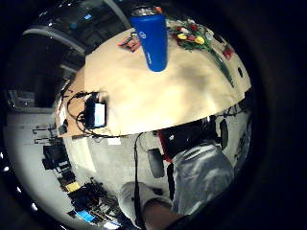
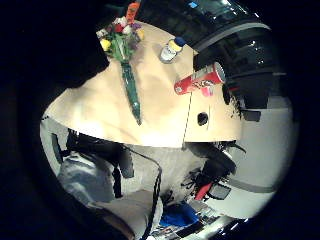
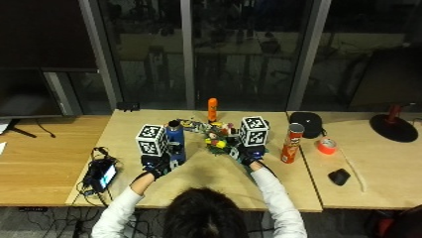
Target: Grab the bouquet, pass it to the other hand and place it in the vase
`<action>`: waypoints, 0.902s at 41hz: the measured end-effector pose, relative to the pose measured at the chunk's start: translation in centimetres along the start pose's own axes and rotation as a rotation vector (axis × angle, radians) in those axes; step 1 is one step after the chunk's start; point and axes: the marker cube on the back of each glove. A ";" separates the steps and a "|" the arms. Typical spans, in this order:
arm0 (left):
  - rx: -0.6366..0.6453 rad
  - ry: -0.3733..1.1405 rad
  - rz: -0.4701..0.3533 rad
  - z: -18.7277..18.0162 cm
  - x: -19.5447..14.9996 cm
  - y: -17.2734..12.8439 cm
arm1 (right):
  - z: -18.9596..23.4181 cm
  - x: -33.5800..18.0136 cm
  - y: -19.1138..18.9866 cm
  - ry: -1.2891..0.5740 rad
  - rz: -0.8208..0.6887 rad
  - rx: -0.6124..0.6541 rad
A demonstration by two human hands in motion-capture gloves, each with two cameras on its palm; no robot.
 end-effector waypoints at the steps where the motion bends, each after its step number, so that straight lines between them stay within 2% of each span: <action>1: 0.000 -0.007 -0.004 -0.1 0.0 0.1 | 0.0 -0.1 0.1 -0.004 -0.006 -0.005; 5: 0.007 -0.047 -0.018 -0.6 0.1 0.4 | -0.1 -1.0 0.8 -0.041 -0.058 -0.023; 10: 0.010 -0.046 0.012 -1.0 0.6 0.7 | -0.6 -1.7 2.0 -0.048 -0.098 0.005; 21: -0.015 -0.002 0.048 0.3 1.3 -0.4 | -2.5 -0.6 2.9 0.005 -0.041 0.017; 26: -0.035 0.013 0.062 1.3 2.0 -1.4 | -3.2 0.6 3.7 0.042 -0.012 -0.034; 30: -0.048 0.011 0.074 1.7 2.5 -1.7 | -3.2 1.6 4.0 0.002 -0.021 -0.085; 37: -0.037 0.007 0.088 1.9 2.7 -2.0 | -2.8 4.2 3.0 -0.031 0.025 -0.158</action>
